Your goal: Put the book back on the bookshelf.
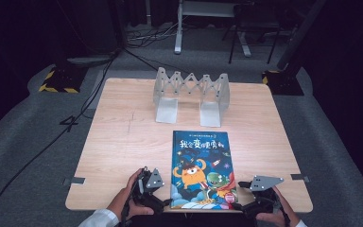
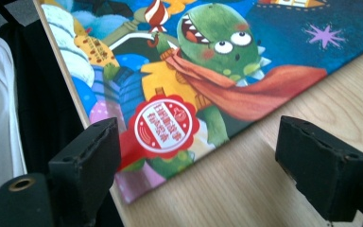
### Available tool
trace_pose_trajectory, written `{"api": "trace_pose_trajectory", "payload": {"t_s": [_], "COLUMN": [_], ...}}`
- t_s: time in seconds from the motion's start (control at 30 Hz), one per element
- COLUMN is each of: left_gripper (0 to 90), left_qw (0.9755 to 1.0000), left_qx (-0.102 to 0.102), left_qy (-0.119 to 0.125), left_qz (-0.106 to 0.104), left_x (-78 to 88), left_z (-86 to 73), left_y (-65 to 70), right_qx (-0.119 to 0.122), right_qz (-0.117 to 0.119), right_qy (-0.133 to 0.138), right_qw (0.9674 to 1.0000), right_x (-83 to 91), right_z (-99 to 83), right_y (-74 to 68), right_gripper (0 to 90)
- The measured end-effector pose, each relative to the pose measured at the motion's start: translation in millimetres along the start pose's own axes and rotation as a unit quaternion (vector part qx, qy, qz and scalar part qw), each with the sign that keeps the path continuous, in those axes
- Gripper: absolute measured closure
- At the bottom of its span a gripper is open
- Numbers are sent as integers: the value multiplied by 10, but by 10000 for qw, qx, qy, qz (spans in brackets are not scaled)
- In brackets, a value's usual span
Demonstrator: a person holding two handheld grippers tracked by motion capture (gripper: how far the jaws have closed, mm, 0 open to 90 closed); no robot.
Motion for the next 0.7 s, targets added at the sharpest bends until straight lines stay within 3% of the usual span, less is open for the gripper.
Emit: {"api": "trace_pose_trajectory", "payload": {"t_s": [0.17,0.23,0.27,0.63,0.67,0.7], "left_gripper": [4,4,4,3,4,3], "left_qw": [10000,10000,10000,10000,10000,9999], "left_qx": [-4,-2,4,3,61,92], "left_qy": [23,16,9,15,9,8], "left_qz": [11,5,5,6,65,89], "left_x": [-1,-1,-3,-50,-56,-63], "left_z": [0,1,1,55,63,70], "left_y": [4,2,1,-86,-116,-141], "right_qx": [124,506,561,143,55,-46], "right_qz": [149,-53,-92,-38,-44,-217], "right_qy": [-37,-219,-247,-143,-98,88], "right_qw": [9998,9985,9981,9998,9999,9997], "right_x": [-48,-97,-104,-174,-182,-172], "right_z": [39,46,46,167,191,219], "right_y": [-45,-127,-139,29,72,116], "right_gripper": [144,89,85,81,165,273]}}
Point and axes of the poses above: each handheld gripper's, and its own axes: x roughly backward along the jaws, z roughly out of its top, y roughly to its right, the point moved 2 cm from there along -x, roughly forward along the jaws, and after that the axes turned 3 degrees about -x, right-handed, at the moved point
